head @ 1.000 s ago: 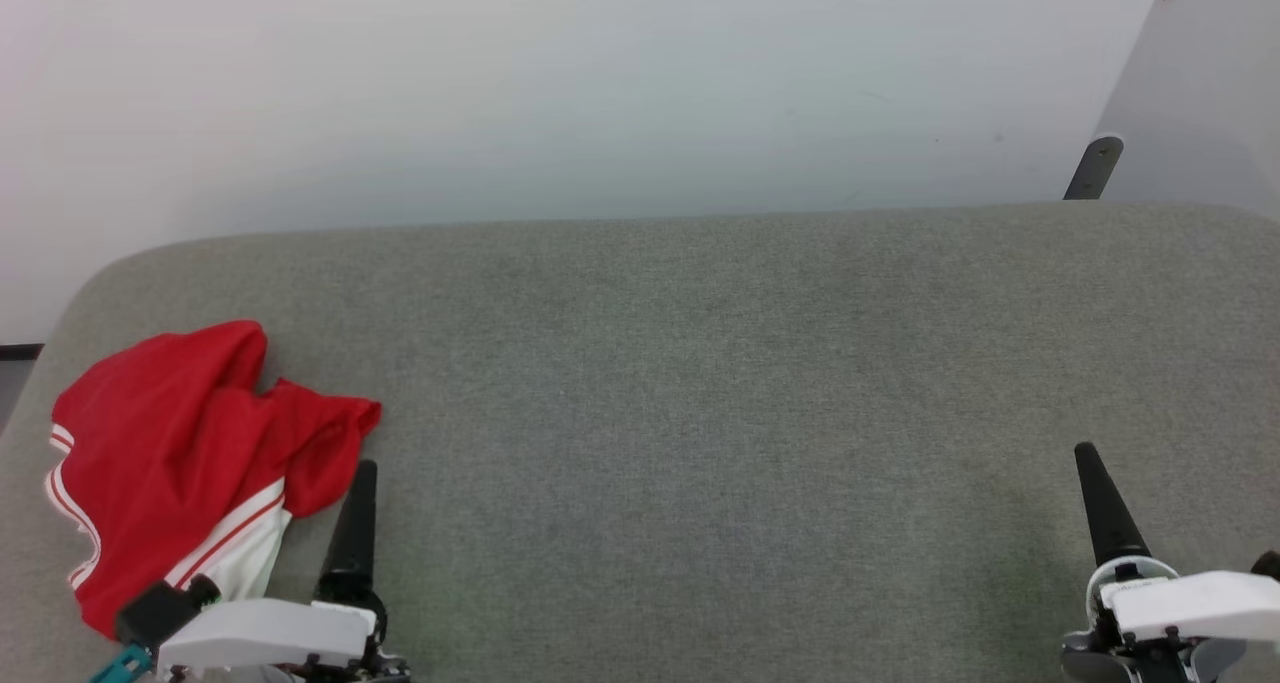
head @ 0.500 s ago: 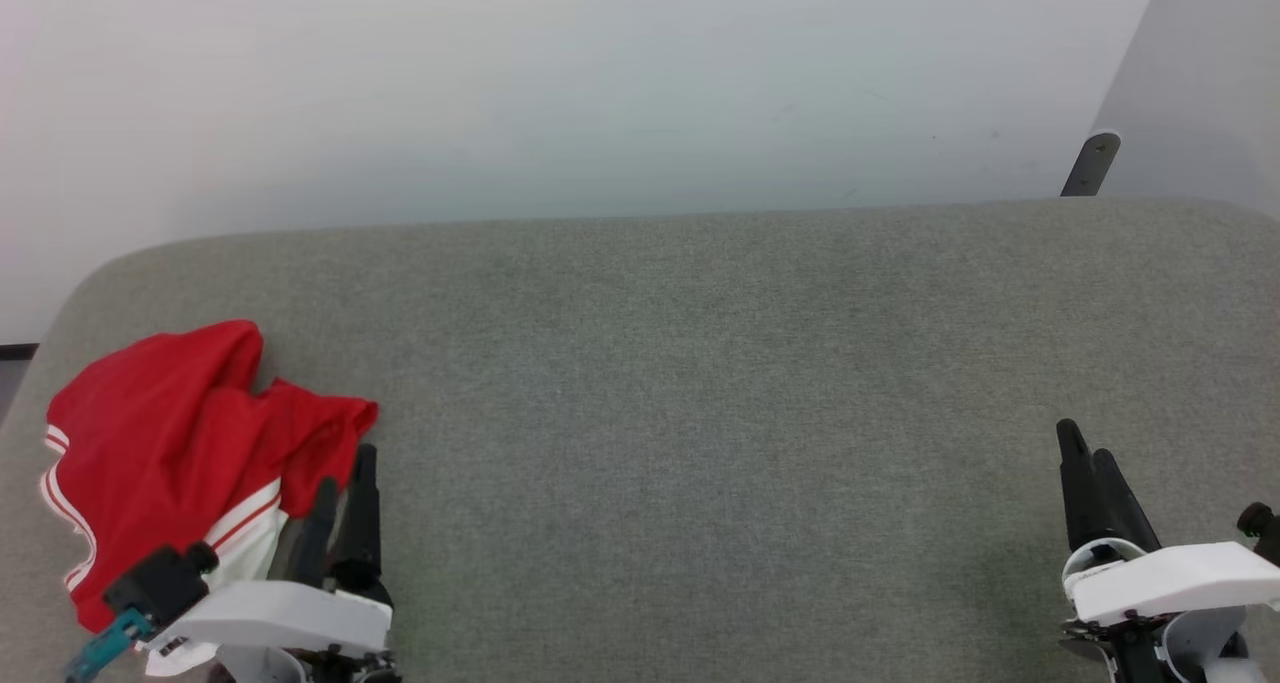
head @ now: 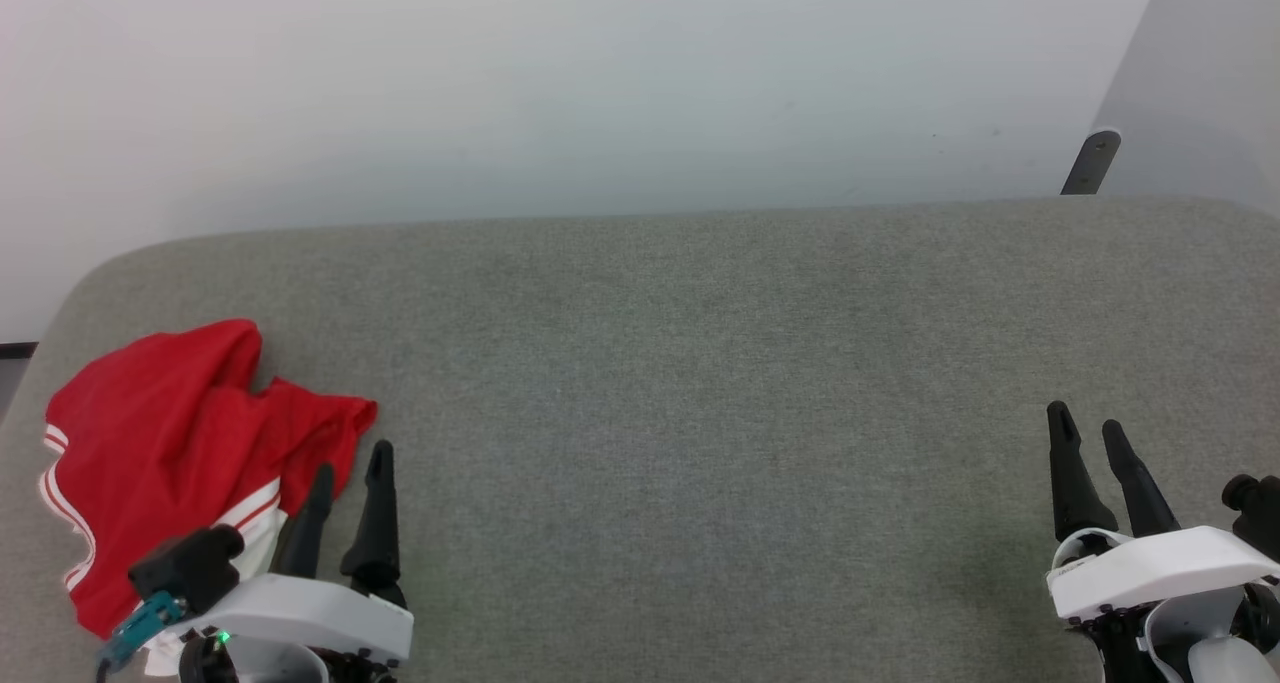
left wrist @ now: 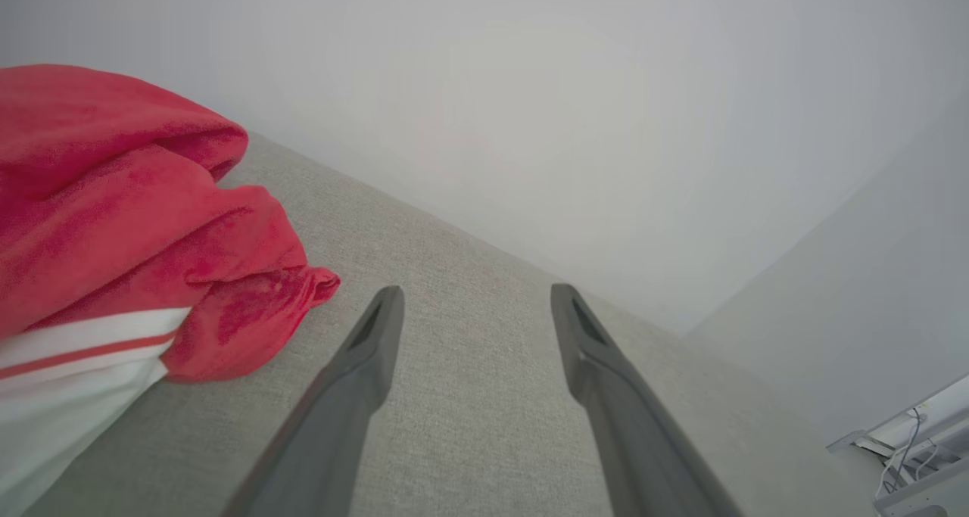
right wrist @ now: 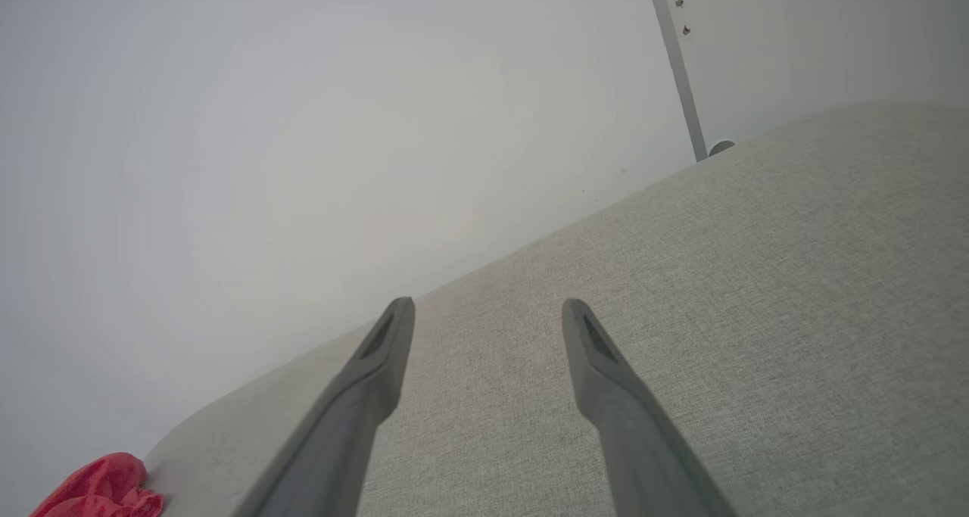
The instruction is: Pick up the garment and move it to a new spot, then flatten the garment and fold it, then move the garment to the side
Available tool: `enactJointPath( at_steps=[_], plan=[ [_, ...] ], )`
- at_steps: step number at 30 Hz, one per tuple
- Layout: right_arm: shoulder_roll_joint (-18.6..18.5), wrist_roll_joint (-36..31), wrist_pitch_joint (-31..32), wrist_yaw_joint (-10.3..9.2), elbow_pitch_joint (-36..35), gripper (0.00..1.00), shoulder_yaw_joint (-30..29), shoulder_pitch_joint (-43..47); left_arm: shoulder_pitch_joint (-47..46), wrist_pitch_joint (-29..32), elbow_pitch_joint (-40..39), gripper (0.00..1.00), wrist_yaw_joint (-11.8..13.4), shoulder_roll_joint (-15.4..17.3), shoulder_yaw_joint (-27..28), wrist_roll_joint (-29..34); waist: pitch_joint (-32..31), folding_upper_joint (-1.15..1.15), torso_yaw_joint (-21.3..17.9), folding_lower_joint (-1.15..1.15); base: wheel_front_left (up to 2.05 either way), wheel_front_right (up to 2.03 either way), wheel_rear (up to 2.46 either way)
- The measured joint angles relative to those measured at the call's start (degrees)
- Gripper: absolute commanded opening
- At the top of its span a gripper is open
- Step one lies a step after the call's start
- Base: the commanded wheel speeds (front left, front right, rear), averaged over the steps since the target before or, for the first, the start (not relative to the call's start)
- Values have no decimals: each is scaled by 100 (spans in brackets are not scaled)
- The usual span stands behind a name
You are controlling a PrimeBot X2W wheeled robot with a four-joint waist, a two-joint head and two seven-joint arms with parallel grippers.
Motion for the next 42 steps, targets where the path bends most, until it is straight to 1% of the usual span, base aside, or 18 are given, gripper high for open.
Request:
enactJointPath(
  at_steps=[7,23,28,42],
  plan=[
    [5,-547,-112,0,7,100,7,-12,6,-116,-44,100,40,14,-38,524,-1,0,-2,0,0,0,0],
    [34,-1403,-290,0,-3,100,3,-47,60,-344,-29,100,38,51,-136,1413,-18,0,-33,0,0,0,0],
    [44,-1562,-359,0,-7,100,20,-46,60,-405,8,100,37,46,-124,1624,-24,0,-33,0,0,0,0],
    [-23,-1626,-541,1,2,100,205,-44,64,-582,154,100,14,20,-47,2046,-58,0,-17,0,0,0,0]
  ],
)
